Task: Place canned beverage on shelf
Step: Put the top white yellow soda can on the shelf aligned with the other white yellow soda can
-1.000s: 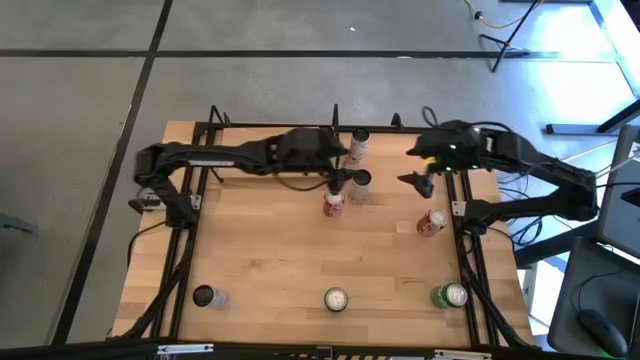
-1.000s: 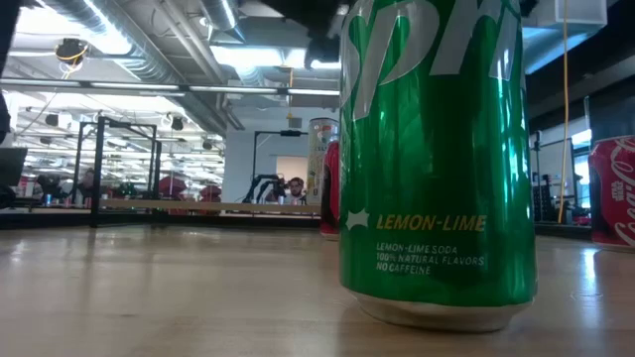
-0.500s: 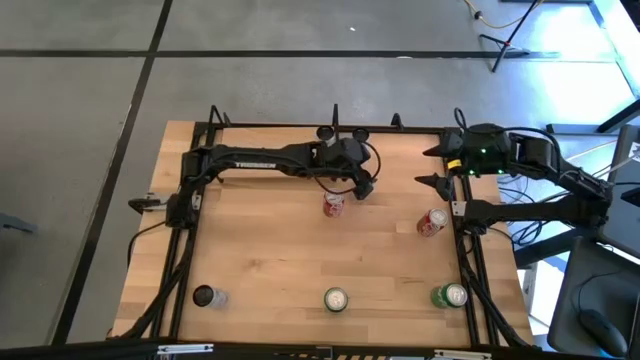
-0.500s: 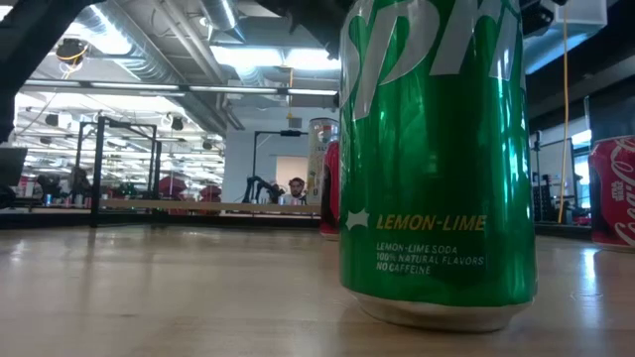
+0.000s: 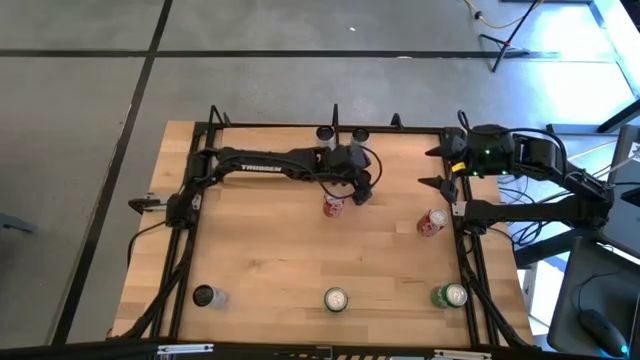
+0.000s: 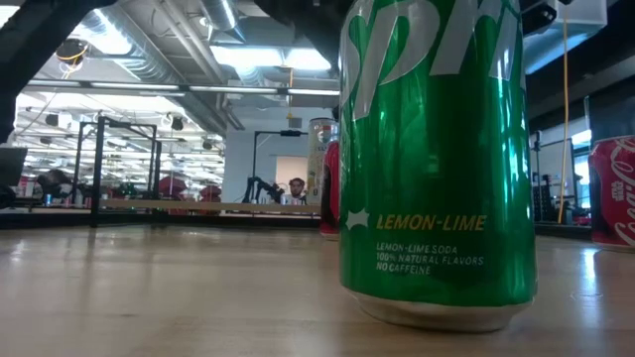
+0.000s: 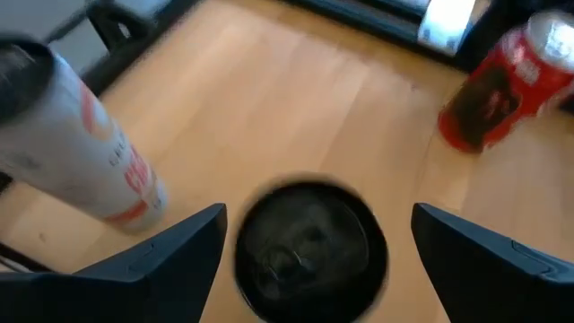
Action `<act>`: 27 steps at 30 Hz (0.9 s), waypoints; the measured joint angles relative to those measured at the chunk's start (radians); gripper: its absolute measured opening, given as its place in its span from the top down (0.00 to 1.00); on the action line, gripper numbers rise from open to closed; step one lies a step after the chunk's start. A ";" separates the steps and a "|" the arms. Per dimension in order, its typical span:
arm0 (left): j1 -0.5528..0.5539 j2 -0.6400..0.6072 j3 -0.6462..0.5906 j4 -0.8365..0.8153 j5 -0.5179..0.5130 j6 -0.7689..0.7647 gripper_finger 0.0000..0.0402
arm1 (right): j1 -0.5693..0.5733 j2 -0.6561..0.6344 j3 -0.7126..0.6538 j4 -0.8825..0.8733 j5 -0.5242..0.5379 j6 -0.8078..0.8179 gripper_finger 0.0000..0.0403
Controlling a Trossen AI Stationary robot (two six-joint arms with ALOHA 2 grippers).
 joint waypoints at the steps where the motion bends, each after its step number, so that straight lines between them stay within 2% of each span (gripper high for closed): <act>1: -0.004 0.006 0.000 -0.001 -0.002 0.000 0.15 | 0.000 0.000 0.000 -0.001 0.000 -0.001 0.07; 11: -0.007 0.030 0.000 0.007 -0.012 -0.007 0.17 | 0.000 0.000 0.000 -0.001 0.000 -0.003 0.07; 14: -0.006 0.030 0.000 0.002 -0.012 -0.006 0.22 | 0.000 0.000 0.000 -0.001 0.000 -0.003 0.07; 21: -0.006 0.030 0.000 0.007 -0.011 0.002 0.44 | 0.000 0.000 0.000 0.000 0.000 -0.019 0.07; 27: -0.006 0.024 0.015 -0.014 -0.010 0.005 0.45 | 0.000 0.000 0.000 0.000 0.000 -0.025 0.07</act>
